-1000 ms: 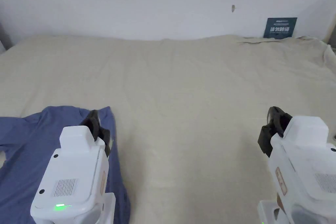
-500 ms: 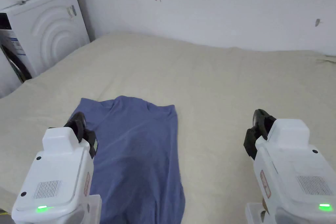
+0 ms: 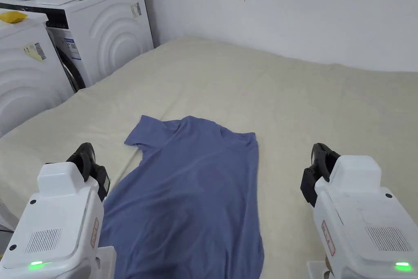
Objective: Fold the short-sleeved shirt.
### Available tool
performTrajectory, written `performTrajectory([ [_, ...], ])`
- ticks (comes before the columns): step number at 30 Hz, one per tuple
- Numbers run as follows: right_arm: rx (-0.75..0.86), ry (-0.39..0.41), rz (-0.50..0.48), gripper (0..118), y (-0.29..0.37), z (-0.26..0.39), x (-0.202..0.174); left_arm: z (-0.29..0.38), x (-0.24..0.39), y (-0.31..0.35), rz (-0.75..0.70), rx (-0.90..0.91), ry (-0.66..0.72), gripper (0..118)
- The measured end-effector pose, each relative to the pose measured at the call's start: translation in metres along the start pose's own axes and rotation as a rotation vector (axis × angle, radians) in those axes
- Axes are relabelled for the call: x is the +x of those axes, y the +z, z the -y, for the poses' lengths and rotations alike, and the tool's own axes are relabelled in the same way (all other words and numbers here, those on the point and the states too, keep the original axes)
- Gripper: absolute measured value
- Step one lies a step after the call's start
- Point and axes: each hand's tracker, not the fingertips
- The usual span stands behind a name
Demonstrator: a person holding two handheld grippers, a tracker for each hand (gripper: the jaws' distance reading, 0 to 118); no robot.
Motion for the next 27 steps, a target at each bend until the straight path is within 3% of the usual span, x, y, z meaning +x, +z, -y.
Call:
performTrajectory([
  [11,-0.012,0.003,0.065,0,-0.011,-0.002,0.025,-0.006,0.035,-0.05,0.16,-0.11,-0.008,1],
  [18,-0.035,0.002,0.109,0,-0.02,0.003,0.042,0.016,0.077,-0.121,0.302,-0.345,-0.023,1],
  [27,-0.082,-0.005,0.154,0,-0.023,0.02,0.063,0.074,0.121,-0.199,0.346,-0.743,-0.047,2],
])
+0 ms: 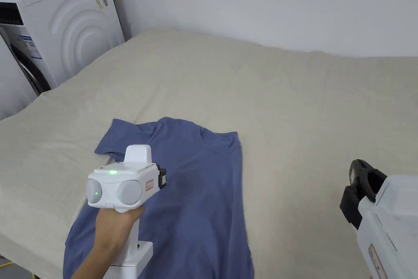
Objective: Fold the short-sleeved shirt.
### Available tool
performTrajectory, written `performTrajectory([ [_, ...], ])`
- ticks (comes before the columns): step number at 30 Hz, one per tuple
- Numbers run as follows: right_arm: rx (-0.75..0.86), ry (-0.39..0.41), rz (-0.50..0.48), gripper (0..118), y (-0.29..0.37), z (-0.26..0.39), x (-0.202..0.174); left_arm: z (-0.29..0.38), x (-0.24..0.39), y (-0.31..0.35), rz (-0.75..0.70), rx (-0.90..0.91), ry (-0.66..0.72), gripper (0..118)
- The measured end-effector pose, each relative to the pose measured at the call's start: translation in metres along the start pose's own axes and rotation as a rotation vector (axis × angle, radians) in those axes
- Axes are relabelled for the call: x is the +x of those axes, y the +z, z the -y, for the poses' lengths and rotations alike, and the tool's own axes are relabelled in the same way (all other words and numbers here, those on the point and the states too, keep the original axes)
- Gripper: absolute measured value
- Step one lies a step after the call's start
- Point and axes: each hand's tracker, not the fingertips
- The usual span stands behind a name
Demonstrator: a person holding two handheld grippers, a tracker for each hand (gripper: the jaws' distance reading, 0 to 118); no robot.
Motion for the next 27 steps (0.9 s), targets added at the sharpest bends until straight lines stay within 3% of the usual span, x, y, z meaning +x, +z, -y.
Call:
performTrajectory([
  [3,-0.018,0.003,0.01,0,0.0,0.006,0.007,0.002,-0.007,-0.034,0.03,-0.146,0.042,14],
  [5,-0.032,0.007,0.021,0,-0.001,0.009,0.012,0.007,-0.008,-0.048,0.022,-0.18,0.044,44],
  [7,-0.042,0.005,0.027,0,-0.001,0.013,0.016,0.01,-0.009,-0.063,0.025,-0.267,0.042,85],
  [8,-0.049,0.007,0.033,0,-0.001,0.015,0.018,0.012,-0.009,-0.069,0.014,-0.29,0.045,99],
  [10,-0.058,0.008,0.038,0,-0.002,0.017,0.02,0.017,-0.008,-0.077,0.018,-0.34,0.035,109],
  [17,-0.087,0.007,0.04,0,-0.004,0.022,0.022,0.023,-0.005,-0.101,-0.021,-0.418,0.056,104],
  [20,-0.091,0.017,0.036,0,-0.002,0.021,0.022,0.019,-0.006,-0.102,-0.031,-0.429,0.074,92],
  [23,-0.09,0.013,0.034,0,0.0,0.019,0.022,0.016,-0.002,-0.093,-0.016,-0.413,0.072,58],
  [25,-0.088,0.005,0.035,0,0.001,0.017,0.023,0.016,-0.002,-0.088,0.002,-0.401,0.06,27],
  [27,-0.082,-0.007,0.037,0,0.003,0.015,0.026,0.017,-0.005,-0.081,0.022,-0.378,0.09,6],
])
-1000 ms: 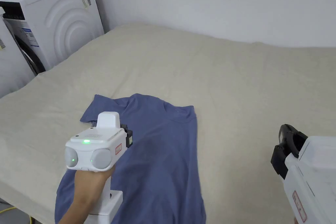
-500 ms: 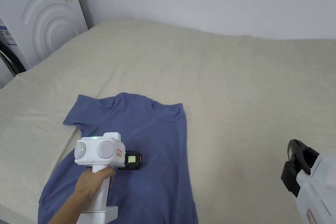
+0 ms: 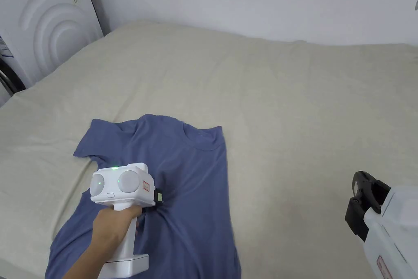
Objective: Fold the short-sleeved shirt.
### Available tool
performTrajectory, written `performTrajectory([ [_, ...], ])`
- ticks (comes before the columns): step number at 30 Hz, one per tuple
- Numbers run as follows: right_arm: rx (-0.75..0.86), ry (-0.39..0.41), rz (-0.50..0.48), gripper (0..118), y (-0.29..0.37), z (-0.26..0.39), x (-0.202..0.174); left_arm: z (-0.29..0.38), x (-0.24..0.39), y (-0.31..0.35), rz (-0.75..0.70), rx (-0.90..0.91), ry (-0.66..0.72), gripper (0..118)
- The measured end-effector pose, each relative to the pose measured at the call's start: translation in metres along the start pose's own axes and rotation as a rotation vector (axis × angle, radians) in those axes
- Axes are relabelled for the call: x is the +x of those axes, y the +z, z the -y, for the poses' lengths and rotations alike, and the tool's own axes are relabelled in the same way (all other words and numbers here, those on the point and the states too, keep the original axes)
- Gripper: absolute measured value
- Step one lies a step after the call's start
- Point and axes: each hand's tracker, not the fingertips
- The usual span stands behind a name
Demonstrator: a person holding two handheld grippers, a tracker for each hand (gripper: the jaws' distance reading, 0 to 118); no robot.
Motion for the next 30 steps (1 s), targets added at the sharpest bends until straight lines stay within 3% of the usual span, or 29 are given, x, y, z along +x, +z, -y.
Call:
performTrajectory([
  [9,0.04,-0.016,0.011,0,0.017,-0.007,0.019,0.005,-0.034,0.068,0.238,0.142,0.206,2],
  [12,0.054,-0.034,0.02,0,0.023,-0.009,0.025,0.007,-0.022,0.098,0.266,0.183,0.151,1],
  [18,0.074,-0.065,0.049,0,0.041,-0.014,0.038,-0.014,0.032,0.16,0.484,0.321,0.076,1],
  [23,0.1,-0.091,0.086,0,0.059,-0.018,0.056,-0.039,0.129,0.222,0.622,0.39,-0.09,1],
  [30,0.159,-0.108,0.198,0,0.09,-0.025,0.102,-0.035,0.255,0.251,0.77,0.385,-0.288,1],
])
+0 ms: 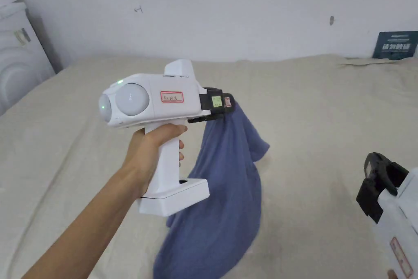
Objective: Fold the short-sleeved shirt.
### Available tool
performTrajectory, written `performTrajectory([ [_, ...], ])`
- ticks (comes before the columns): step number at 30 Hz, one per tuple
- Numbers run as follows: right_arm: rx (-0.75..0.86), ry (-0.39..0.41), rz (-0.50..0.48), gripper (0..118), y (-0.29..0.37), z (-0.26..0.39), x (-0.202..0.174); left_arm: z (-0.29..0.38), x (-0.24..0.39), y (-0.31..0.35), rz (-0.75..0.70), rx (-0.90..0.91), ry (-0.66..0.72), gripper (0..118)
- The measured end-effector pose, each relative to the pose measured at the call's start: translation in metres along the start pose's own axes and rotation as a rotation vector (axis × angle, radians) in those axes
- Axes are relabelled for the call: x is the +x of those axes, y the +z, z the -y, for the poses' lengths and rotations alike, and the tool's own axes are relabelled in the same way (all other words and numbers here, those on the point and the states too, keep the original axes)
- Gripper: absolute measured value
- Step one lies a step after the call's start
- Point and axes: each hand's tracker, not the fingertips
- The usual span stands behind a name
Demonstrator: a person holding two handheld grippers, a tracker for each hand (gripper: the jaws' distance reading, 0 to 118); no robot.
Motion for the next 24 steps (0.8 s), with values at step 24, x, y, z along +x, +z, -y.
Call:
performTrajectory([
  [24,-0.041,-0.031,0.236,0,0.035,0.014,0.095,0.199,0.043,-0.224,-0.09,-0.653,-0.18,2],
])
